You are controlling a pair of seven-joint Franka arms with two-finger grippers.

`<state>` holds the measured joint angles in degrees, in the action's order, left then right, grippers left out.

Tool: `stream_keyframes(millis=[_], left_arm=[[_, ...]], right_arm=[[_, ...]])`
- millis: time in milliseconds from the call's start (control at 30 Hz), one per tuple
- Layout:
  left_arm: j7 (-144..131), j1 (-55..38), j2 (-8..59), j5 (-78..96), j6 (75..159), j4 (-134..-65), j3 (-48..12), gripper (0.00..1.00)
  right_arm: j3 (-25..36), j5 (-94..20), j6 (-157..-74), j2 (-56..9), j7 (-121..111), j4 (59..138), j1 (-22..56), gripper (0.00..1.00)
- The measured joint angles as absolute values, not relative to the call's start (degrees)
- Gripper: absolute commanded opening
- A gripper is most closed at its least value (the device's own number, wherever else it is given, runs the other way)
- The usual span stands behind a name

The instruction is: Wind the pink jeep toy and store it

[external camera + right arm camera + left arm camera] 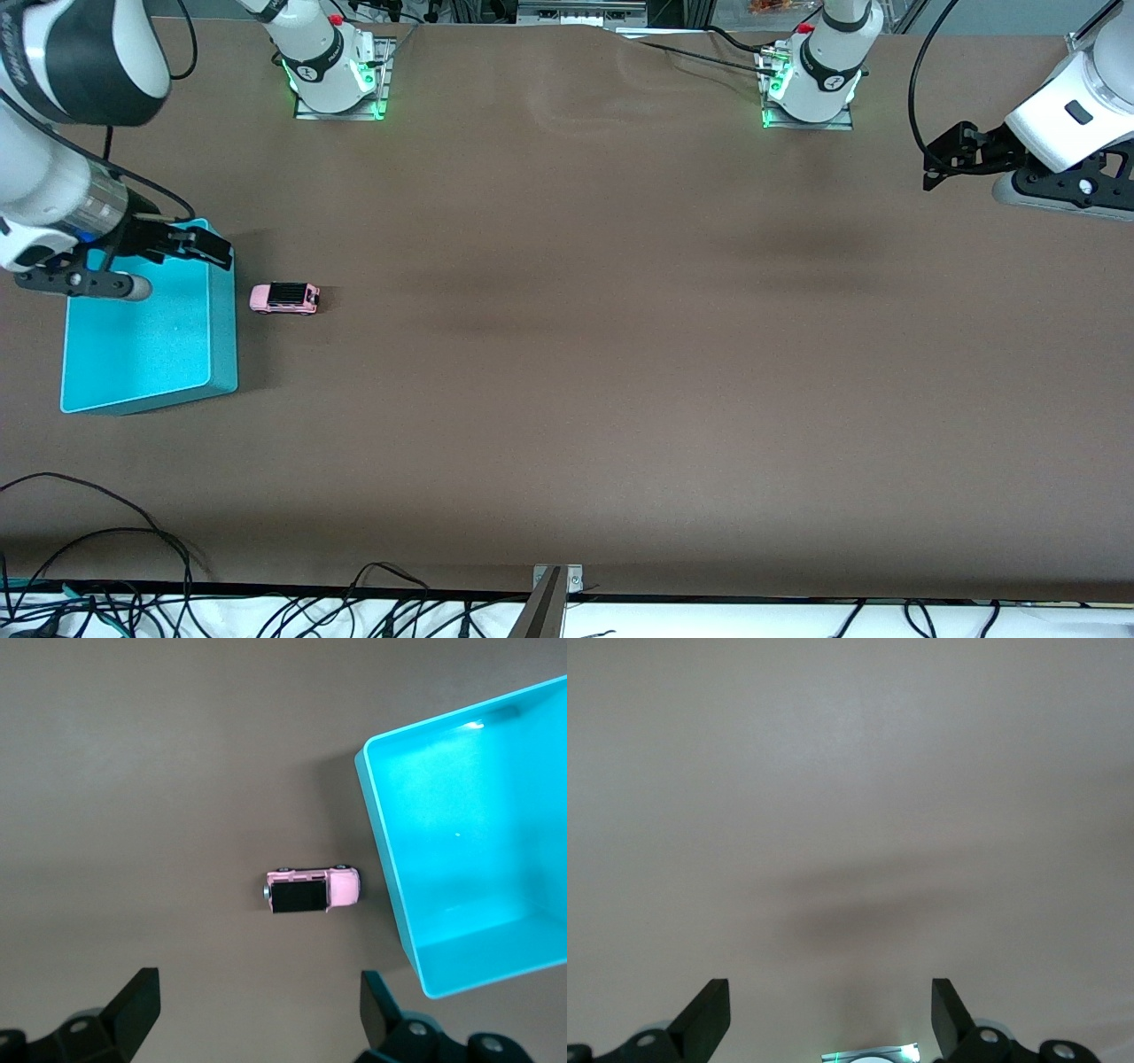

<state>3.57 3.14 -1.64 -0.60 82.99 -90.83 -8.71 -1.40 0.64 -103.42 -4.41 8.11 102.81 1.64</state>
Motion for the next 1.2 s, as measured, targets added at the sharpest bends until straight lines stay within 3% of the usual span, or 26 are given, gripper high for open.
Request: stream_keyframes(millis=[900,1200], left_arm=[[3.3,4.3,-0.1,1.6,84.9,-90.7,-9.2,1.00],[3.3,4.2,0.0,1.6,85.5,-90.6,-9.4,1.00]], right_arm=[[-1.1,0.6,-131.5,-9.4,8.3,124.0,0.7,1.00],[-0.9,0.6,-134.5,-9.7,17.7,128.4,-0.3,1.00]])
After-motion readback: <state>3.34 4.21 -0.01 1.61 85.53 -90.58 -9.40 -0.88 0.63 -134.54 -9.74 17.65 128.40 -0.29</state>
